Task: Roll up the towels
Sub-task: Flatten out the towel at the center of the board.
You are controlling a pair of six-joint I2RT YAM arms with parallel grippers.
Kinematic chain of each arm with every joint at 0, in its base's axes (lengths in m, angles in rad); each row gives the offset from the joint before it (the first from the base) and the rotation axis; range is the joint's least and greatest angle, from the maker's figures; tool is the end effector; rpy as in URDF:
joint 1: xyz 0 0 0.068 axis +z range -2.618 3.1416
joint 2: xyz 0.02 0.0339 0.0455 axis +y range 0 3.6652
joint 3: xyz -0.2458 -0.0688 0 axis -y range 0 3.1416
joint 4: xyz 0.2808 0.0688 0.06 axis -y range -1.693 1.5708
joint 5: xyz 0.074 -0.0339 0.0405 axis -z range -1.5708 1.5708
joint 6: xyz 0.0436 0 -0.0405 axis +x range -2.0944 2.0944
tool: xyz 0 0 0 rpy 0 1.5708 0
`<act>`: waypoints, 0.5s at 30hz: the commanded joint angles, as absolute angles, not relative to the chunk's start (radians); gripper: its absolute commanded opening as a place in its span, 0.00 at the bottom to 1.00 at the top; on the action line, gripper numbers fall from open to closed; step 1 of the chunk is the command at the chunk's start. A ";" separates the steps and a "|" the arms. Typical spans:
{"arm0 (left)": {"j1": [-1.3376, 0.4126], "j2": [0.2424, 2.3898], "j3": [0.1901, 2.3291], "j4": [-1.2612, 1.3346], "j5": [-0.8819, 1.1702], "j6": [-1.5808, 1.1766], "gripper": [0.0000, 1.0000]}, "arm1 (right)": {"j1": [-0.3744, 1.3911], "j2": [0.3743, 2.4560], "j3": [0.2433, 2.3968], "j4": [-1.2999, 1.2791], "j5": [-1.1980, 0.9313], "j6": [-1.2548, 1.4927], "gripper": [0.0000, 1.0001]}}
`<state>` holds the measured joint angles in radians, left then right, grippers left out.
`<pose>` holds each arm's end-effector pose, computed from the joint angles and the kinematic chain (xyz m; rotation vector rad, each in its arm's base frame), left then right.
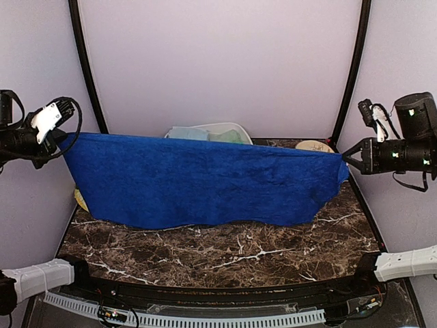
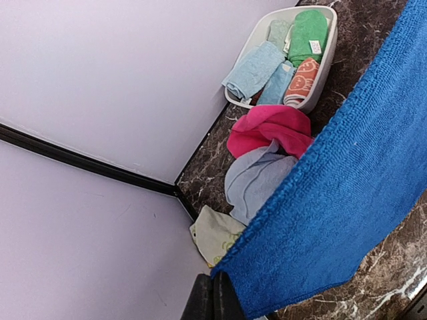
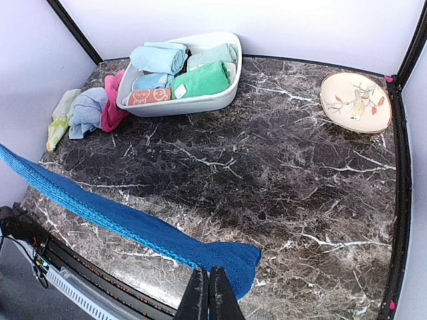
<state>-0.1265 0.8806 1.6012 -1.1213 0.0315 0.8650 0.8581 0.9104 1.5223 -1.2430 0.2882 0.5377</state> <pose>0.1419 -0.0194 0.4875 0.9692 1.7483 0.4485 0.1128 0.1115 0.4497 -0.1914 2.2038 0.4746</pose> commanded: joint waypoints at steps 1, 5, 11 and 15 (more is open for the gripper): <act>-0.119 0.867 1.520 -1.219 0.045 0.877 0.00 | 0.853 0.950 1.464 -1.282 0.318 0.534 0.00; -0.118 0.881 1.316 -1.123 0.081 0.867 0.00 | 0.837 1.062 1.332 -1.166 0.337 0.462 0.00; -0.119 0.999 0.989 -0.790 0.006 0.890 0.00 | 0.700 1.232 1.203 -0.968 0.338 0.325 0.00; -0.120 1.176 0.937 -0.545 -0.057 0.901 0.00 | 0.604 1.344 1.168 -0.830 0.324 0.257 0.00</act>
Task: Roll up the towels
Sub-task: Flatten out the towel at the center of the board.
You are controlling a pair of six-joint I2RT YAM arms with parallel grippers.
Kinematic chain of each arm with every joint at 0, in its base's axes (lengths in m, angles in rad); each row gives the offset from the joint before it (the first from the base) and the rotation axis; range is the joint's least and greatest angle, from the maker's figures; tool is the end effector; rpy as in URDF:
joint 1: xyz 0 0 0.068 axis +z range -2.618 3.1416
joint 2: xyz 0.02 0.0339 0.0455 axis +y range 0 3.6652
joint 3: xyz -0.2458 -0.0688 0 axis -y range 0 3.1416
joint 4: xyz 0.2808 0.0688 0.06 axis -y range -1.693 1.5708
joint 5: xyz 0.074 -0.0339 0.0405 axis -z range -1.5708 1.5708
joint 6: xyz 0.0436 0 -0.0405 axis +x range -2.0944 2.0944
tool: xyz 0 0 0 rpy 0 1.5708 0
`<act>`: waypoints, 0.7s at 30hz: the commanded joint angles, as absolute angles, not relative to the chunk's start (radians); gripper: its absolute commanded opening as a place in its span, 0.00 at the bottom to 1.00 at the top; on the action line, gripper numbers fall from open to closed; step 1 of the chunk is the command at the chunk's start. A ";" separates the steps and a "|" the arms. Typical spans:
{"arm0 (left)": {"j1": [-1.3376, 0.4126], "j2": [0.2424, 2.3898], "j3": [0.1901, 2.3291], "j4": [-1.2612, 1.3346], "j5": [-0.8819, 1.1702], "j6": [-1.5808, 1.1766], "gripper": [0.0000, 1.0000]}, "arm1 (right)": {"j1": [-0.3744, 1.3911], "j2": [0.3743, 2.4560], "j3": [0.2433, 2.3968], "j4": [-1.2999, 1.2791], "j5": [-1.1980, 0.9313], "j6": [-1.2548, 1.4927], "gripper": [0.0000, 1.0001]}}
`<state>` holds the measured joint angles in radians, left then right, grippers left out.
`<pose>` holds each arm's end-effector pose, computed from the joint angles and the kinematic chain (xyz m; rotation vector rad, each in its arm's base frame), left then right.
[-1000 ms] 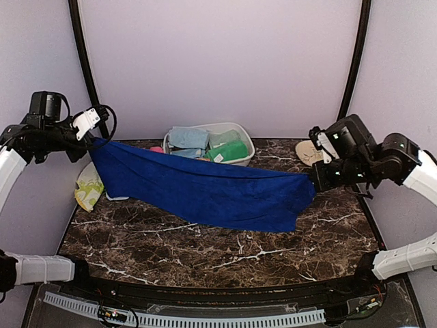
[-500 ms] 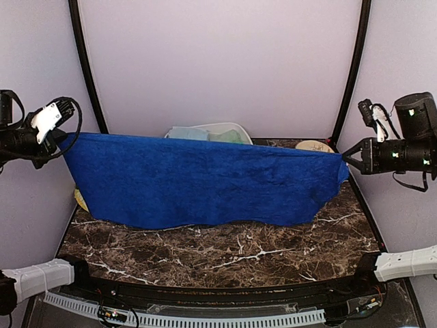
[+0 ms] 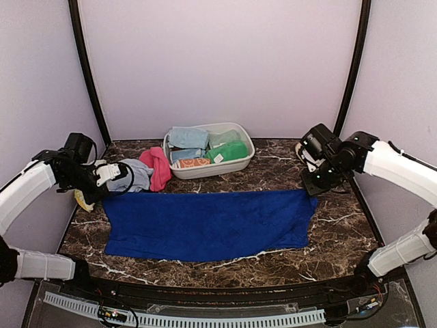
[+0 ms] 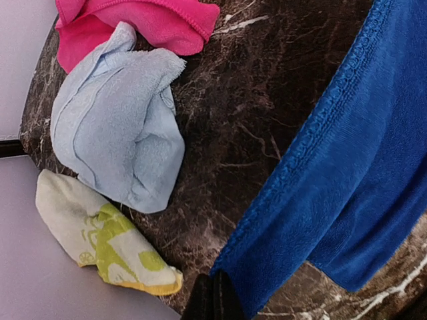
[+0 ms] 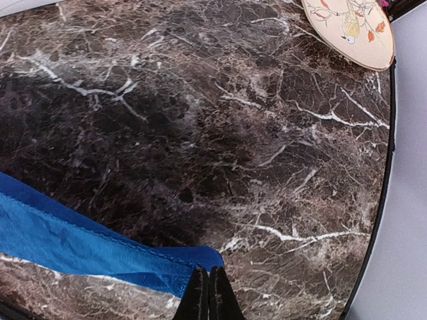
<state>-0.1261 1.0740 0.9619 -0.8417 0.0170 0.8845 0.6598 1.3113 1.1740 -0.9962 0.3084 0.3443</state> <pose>0.2545 -0.0330 0.2619 1.2395 2.2263 0.2805 0.2390 0.1687 0.2674 -0.3213 2.5945 -0.0766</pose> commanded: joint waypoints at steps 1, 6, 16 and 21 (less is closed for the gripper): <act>-0.119 1.221 0.942 -0.504 -0.075 0.904 0.00 | 0.590 1.373 1.167 -0.802 0.326 0.239 0.00; -0.119 1.399 0.966 -0.389 -0.104 0.910 0.00 | 0.545 1.539 1.183 -0.722 0.330 0.167 0.00; -0.119 1.505 0.823 -0.270 -0.058 0.909 0.00 | 0.545 1.645 1.051 -0.633 0.277 0.146 0.00; -0.119 1.453 0.734 -0.258 -0.040 0.912 0.00 | 0.546 1.613 0.994 -0.623 0.239 0.169 0.00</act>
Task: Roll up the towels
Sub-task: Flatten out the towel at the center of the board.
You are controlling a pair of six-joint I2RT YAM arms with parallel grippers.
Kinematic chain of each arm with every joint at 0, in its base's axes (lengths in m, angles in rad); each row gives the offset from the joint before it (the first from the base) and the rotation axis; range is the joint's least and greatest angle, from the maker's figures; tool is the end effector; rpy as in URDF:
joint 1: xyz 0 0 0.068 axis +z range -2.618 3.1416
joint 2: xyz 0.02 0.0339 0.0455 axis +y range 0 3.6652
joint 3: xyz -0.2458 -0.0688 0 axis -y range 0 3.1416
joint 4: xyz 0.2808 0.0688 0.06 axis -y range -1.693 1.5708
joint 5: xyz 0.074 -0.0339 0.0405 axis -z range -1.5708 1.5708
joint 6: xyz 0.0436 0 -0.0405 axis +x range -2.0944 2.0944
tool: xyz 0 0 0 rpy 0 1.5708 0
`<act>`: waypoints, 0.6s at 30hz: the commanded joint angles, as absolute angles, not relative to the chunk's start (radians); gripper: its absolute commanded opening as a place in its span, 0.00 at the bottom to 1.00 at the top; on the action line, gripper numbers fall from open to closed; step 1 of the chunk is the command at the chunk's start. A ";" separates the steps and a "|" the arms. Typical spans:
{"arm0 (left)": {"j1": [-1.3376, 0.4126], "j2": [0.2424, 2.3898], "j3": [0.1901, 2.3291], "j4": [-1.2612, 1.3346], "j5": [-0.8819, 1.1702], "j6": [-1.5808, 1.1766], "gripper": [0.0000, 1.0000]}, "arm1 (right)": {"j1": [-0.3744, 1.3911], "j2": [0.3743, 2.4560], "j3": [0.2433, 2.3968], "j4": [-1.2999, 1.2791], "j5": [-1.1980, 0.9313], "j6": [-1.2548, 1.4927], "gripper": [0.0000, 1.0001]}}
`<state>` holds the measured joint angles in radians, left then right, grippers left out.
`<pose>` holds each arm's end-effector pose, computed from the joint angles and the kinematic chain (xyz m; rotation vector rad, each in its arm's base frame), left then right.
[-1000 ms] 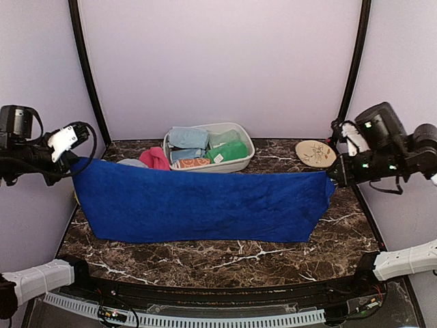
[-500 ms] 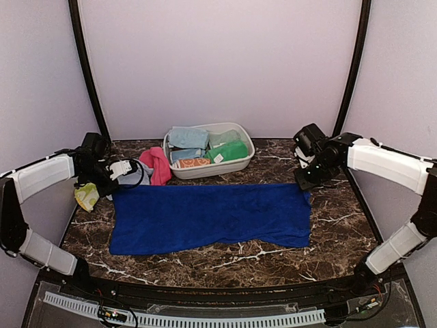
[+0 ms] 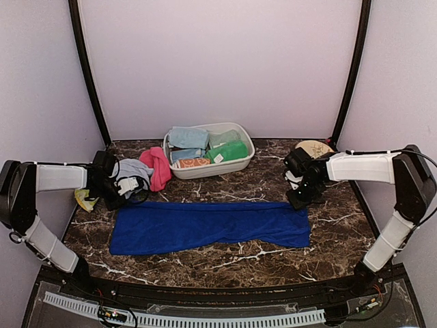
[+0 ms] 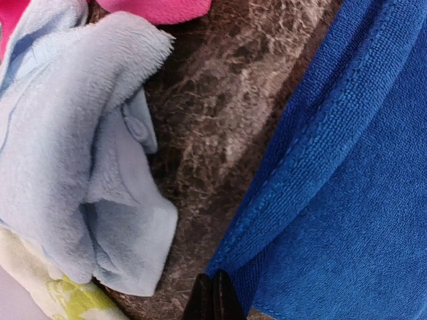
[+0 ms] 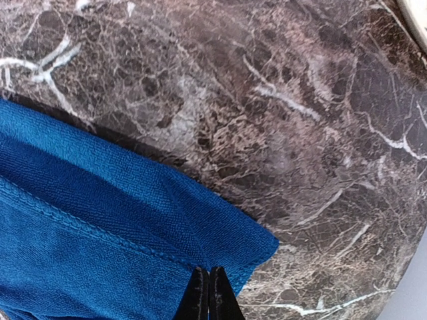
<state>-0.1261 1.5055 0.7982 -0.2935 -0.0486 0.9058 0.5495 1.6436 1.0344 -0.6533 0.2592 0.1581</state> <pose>0.3175 -0.0381 0.1230 1.2718 2.2799 0.3494 0.2939 0.1669 0.1365 -0.4816 2.7164 -0.1887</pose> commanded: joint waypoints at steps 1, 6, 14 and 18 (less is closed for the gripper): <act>-0.119 1.442 0.718 -0.255 -0.046 0.914 0.00 | 0.546 1.603 0.982 -0.625 0.237 0.174 0.00; -0.119 1.387 0.679 -0.263 -0.046 0.910 0.00 | 0.552 1.537 0.938 -0.640 0.220 0.212 0.00; -0.118 1.344 0.700 -0.328 0.010 0.842 0.00 | 0.573 1.534 0.973 -0.674 0.192 0.271 0.00; -0.133 1.342 0.691 -0.388 0.075 0.813 0.00 | 0.585 1.536 0.968 -0.655 0.133 0.341 0.10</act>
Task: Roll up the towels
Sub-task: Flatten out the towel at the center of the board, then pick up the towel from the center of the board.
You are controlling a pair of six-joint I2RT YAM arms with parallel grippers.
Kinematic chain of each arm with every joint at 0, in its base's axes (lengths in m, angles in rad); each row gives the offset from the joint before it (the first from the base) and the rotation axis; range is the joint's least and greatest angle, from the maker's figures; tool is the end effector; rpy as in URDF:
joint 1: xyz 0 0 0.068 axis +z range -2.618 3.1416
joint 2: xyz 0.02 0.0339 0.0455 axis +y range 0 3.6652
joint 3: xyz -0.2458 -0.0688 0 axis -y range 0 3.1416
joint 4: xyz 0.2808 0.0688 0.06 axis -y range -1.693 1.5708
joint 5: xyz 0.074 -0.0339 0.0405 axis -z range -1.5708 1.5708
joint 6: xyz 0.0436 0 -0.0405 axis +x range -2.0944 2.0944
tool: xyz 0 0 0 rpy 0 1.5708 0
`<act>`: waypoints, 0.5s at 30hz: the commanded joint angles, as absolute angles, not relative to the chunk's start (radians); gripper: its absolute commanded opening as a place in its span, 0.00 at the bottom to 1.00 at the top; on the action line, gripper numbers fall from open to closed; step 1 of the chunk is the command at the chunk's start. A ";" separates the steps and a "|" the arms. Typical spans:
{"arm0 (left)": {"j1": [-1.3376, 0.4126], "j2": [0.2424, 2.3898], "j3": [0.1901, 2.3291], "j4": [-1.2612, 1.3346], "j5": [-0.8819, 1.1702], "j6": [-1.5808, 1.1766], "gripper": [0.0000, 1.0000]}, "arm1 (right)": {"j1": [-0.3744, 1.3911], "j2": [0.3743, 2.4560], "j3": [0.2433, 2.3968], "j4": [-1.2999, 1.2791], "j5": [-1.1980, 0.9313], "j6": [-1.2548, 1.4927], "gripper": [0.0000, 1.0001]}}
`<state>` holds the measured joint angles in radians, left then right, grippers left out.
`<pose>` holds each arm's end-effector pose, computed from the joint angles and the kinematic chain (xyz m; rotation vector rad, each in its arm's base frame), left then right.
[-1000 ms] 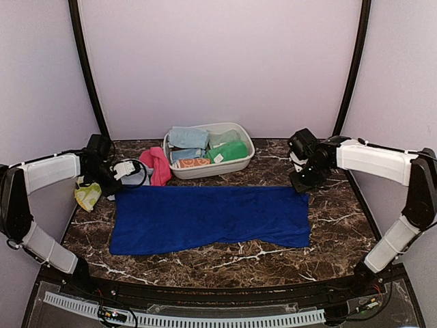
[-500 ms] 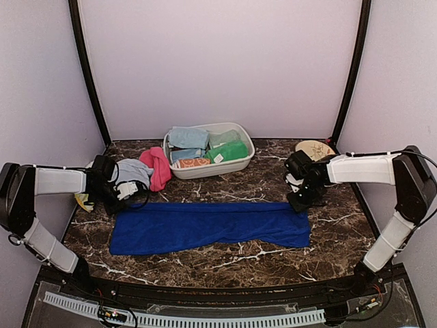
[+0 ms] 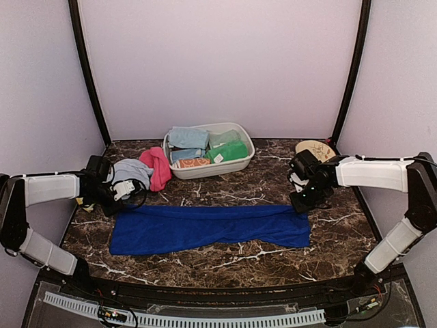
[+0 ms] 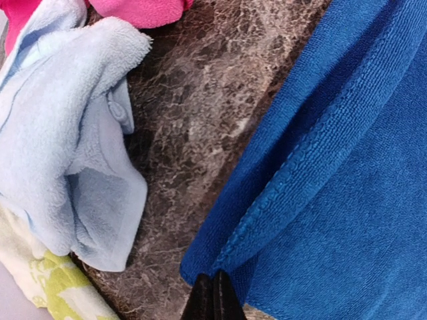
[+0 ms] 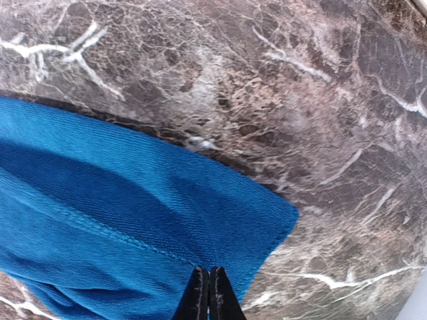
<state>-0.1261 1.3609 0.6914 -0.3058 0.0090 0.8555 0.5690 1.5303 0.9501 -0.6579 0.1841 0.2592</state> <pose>0.2898 -0.0371 0.1293 1.2140 2.2640 0.2704 0.2705 0.1635 0.1449 -0.3841 2.7373 -0.0469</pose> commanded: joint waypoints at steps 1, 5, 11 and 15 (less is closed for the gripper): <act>-0.141 1.343 0.670 -0.370 0.064 0.819 0.00 | 0.586 1.536 0.963 -0.648 0.119 0.361 0.19; -0.158 1.389 0.639 -0.311 0.002 0.833 0.00 | 0.591 1.489 0.962 -0.665 0.140 0.436 0.27; -0.158 1.421 0.621 -0.280 -0.036 0.858 0.00 | 0.670 1.343 0.870 -0.743 0.129 0.603 0.30; -0.163 1.428 0.612 -0.277 -0.030 0.855 0.00 | 0.723 1.279 0.715 -0.718 0.085 0.723 0.30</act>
